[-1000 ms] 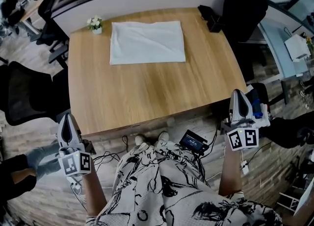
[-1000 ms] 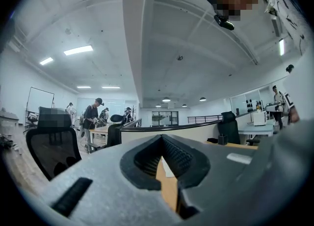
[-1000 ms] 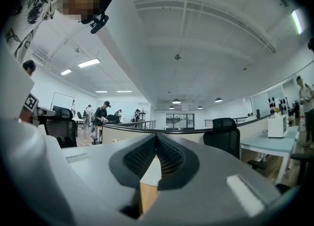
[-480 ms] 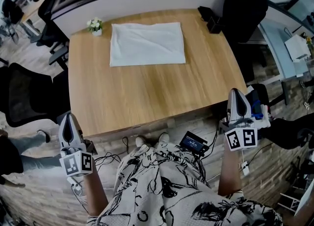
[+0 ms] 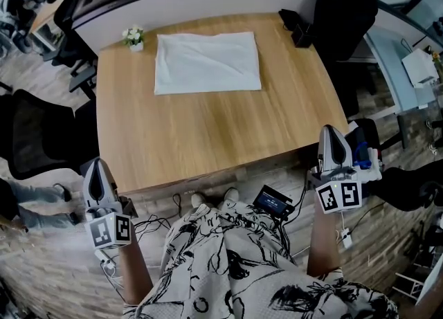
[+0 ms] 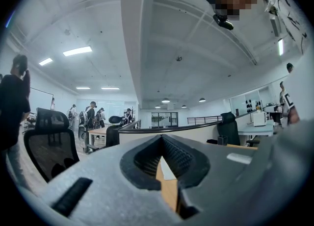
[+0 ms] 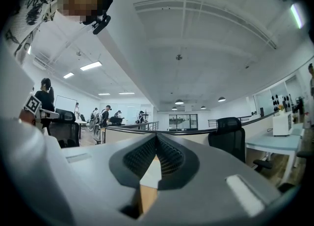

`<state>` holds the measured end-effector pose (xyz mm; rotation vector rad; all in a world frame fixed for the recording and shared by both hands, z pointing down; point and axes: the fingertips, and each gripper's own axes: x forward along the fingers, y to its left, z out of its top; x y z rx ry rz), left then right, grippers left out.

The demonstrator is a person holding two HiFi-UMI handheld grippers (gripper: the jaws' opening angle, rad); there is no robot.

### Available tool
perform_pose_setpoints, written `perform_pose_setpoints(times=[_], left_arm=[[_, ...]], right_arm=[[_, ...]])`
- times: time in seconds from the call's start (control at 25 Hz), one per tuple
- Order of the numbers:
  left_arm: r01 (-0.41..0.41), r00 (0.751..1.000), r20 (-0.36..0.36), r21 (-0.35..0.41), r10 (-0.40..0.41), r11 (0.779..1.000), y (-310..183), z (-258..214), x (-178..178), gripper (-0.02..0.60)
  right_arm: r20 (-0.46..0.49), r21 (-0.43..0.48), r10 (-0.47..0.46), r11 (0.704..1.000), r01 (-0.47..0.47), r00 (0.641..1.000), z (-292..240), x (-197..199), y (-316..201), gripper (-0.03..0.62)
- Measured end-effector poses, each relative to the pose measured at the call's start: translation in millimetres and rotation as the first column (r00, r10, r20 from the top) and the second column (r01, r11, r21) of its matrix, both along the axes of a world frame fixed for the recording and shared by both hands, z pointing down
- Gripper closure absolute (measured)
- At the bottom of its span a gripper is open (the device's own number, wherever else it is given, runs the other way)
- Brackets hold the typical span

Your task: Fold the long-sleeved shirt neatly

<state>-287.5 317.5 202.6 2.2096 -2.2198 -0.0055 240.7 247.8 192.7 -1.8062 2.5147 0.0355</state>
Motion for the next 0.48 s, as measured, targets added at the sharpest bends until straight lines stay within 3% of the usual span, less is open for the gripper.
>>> perform_pose_setpoints(times=[0.48], left_arm=[[-0.004, 1.000, 0.003, 0.004, 0.004, 1.000, 2.3, -4.9, 6.9, 0.578]], right_arm=[[0.001, -0.011, 0.009, 1.000, -0.009, 1.000, 1.6, 5.4, 1.9, 0.588]])
